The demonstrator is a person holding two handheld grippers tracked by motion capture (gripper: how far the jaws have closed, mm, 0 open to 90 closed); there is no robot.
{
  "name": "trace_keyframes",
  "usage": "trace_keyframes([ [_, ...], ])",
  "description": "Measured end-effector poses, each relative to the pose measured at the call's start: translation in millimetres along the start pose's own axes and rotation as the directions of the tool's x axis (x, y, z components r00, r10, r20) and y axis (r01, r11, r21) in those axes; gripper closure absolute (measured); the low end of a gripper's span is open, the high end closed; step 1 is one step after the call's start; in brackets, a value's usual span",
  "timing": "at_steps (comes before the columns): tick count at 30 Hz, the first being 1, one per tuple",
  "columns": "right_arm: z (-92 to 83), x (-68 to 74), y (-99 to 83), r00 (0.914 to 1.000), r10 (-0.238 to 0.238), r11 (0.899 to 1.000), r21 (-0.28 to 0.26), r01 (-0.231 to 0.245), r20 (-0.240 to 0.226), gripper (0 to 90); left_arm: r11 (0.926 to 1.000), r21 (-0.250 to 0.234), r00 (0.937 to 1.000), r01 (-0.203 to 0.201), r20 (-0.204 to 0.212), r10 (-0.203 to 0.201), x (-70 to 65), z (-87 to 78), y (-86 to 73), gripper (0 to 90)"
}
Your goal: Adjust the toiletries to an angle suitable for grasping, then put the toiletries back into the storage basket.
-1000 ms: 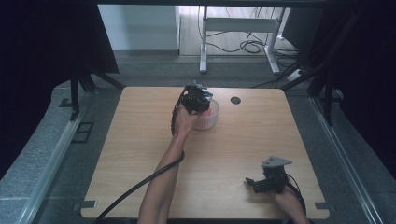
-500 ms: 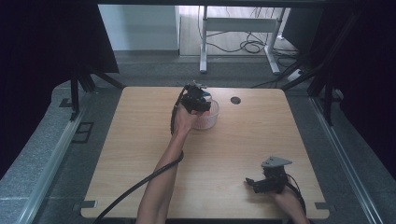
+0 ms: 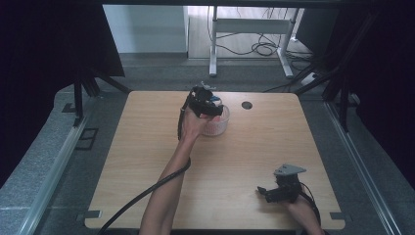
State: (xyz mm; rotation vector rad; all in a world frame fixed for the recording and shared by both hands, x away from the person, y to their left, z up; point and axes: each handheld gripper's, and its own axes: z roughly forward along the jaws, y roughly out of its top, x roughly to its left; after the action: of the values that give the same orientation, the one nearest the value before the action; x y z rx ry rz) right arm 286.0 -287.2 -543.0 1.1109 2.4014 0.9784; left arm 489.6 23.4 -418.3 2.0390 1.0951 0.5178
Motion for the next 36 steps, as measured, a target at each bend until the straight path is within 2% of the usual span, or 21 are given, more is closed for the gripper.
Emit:
trace_keyframes([
  [8, 0.0, 0.0, 0.0, 1.0, 0.0, 1.0, 0.0, 0.0, 0.0, 0.0, 0.9999, -0.014, 1.0, -0.001, 0.005, 0.001, 1.0, -9.0, -1.7, 13.4],
  [20, -0.1, -0.1, 0.0, 1.0, -0.001, 1.0, 0.001, 0.001, 0.0, 0.0, 0.9993, -0.035, 0.9993, 0.014, 0.036, -0.012, 6.4, -25.2, -6.2, 12.8],
  [36, -0.2, -0.1, -0.1, 1.0, -0.002, 1.0, 0.001, 0.002, -0.001, 0.0, 0.9989, -0.045, 0.9974, -0.012, 0.07, 0.015, 2.1, -45.7, -9.0, 11.0],
])
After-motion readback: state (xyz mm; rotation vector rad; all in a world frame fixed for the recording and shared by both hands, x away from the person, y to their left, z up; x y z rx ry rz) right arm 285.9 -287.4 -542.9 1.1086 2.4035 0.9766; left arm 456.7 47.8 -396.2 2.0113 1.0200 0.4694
